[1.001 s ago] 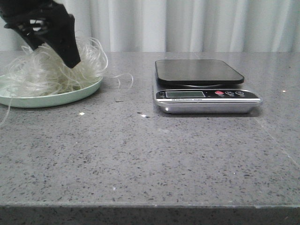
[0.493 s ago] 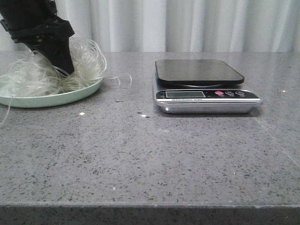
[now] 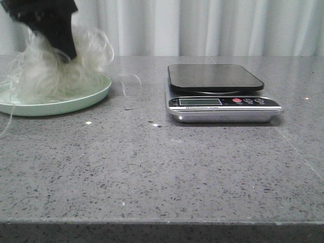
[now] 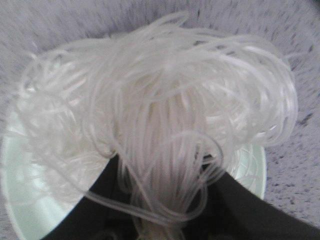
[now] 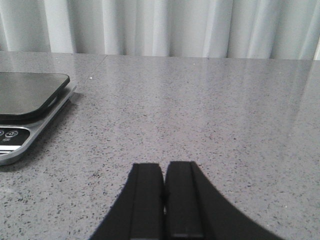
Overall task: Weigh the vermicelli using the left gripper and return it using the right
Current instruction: 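Lower the left gripper into the vermicelli on the green plate and grasp, then lift the vermicelli with the left gripper and carry it onto the scale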
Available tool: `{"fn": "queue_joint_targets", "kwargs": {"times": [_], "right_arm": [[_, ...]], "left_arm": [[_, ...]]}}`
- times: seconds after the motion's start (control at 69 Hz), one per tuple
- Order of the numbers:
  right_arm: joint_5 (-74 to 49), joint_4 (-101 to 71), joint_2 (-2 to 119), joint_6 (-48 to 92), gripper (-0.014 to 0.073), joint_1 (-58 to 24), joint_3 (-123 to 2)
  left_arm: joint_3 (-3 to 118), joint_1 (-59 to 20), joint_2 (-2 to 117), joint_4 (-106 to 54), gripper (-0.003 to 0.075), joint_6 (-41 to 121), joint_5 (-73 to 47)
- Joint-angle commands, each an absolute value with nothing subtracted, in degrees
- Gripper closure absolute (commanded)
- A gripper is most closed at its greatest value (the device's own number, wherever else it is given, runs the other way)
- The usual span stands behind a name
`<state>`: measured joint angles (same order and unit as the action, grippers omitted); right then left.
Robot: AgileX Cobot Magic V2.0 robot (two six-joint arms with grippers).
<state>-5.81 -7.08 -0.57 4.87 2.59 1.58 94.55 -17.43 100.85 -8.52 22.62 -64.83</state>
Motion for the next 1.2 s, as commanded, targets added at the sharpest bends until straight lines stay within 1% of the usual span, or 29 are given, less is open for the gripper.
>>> {"fn": "queue_joint_targets", "kwargs": {"times": [0.0,0.145,0.29,0.406,0.609,0.841,0.986,1.189], "right_arm": [[-1.07,-6.49,-1.49,5.11,0.0442,2.91,1.16],[-1.07,-6.49,-1.49,5.11,0.0442,2.91,1.16],[-1.07,-6.49,-1.49,5.11,0.0442,2.91,1.16],[-1.07,-6.49,-1.49,5.11,0.0442,2.91,1.16],[-1.07,-6.49,-1.49,5.11,0.0442,2.91,1.16],[-1.07,-6.49,-1.49,5.11,0.0442,2.91,1.16],[-1.07,-6.49,-1.49,5.11,0.0442,2.91,1.16],[-1.07,-6.49,-1.49,5.11,0.0442,2.91,1.16]], "left_arm": [[103.48,-17.8,97.73,-9.39,0.0577,22.15,-65.89],[113.43,-17.92,97.73,-12.5,0.0577,22.06,-67.8],[121.68,-20.28,97.73,-13.6,0.0577,20.91,-67.4],[124.49,-23.36,97.73,-13.6,0.0577,20.91,-64.31],[124.44,-30.89,98.99,-13.48,0.0577,20.91,-55.9],[124.44,-37.35,105.12,-13.48,0.0577,20.91,-54.65],[124.44,-39.32,109.18,-13.48,0.0577,20.91,-53.88],[124.44,-39.44,113.87,-13.21,0.0577,20.91,-55.19]]}}
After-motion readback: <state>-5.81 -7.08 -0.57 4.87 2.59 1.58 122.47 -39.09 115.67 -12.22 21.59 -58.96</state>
